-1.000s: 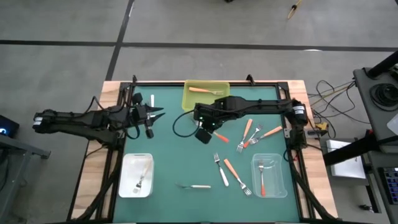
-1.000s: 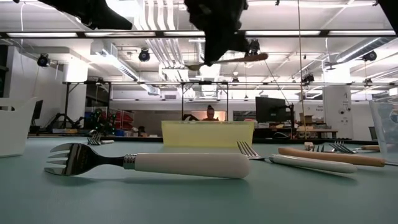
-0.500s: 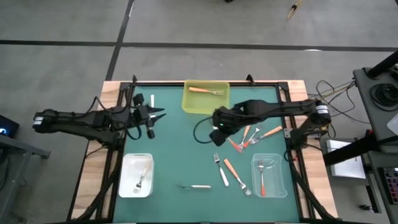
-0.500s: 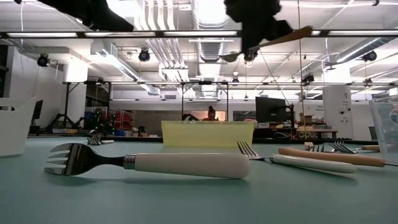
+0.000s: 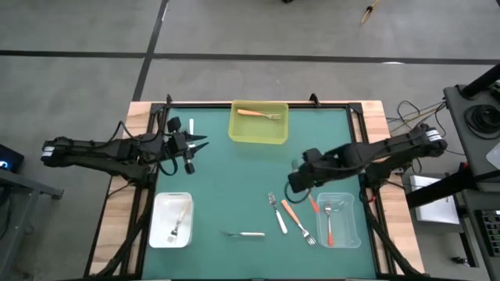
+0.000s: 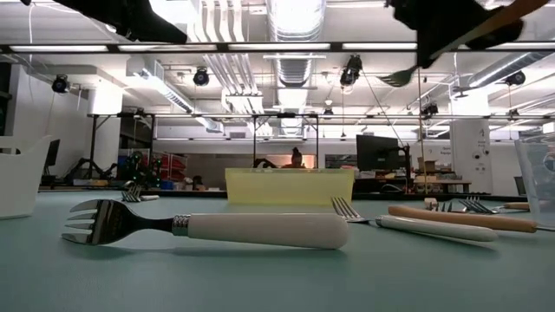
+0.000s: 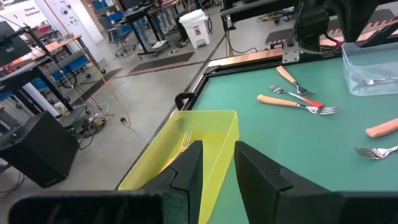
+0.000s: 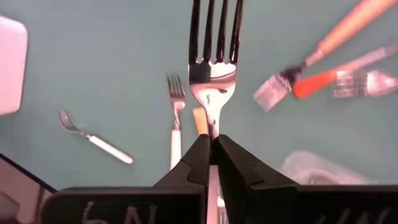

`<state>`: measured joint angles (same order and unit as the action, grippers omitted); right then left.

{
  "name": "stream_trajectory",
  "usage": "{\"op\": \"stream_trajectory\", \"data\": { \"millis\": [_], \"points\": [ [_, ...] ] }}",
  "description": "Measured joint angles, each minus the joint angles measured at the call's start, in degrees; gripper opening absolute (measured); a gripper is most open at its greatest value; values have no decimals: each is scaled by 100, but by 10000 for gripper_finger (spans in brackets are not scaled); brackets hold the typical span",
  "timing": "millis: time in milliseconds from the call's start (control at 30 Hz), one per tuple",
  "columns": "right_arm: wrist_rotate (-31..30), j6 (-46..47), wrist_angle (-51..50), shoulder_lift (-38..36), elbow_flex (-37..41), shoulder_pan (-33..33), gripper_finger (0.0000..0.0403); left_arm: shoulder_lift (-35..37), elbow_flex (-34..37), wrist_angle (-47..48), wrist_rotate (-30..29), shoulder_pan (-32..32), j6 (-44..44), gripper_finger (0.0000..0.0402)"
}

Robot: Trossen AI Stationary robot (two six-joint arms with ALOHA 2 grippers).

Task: Sort silverware by color (type)
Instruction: Put the orange fork into the transparent bin

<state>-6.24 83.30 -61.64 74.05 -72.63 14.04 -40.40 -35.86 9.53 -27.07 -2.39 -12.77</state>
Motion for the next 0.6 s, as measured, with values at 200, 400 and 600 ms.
{"op": "stream_trajectory", "data": {
  "millis": [200, 400, 600],
  "points": [
    [-24, 993, -42, -200, 368, 468, 11, 0, 0, -49, 0, 0, -62, 75],
    [528, 1341, -159, -198, 660, 843, 11, 0, 0, -51, 0, 0, -123, 75],
    [1154, 1782, -824, -200, 749, 1187, 11, 0, 0, -57, 0, -1, -129, 75]
  ]
}}
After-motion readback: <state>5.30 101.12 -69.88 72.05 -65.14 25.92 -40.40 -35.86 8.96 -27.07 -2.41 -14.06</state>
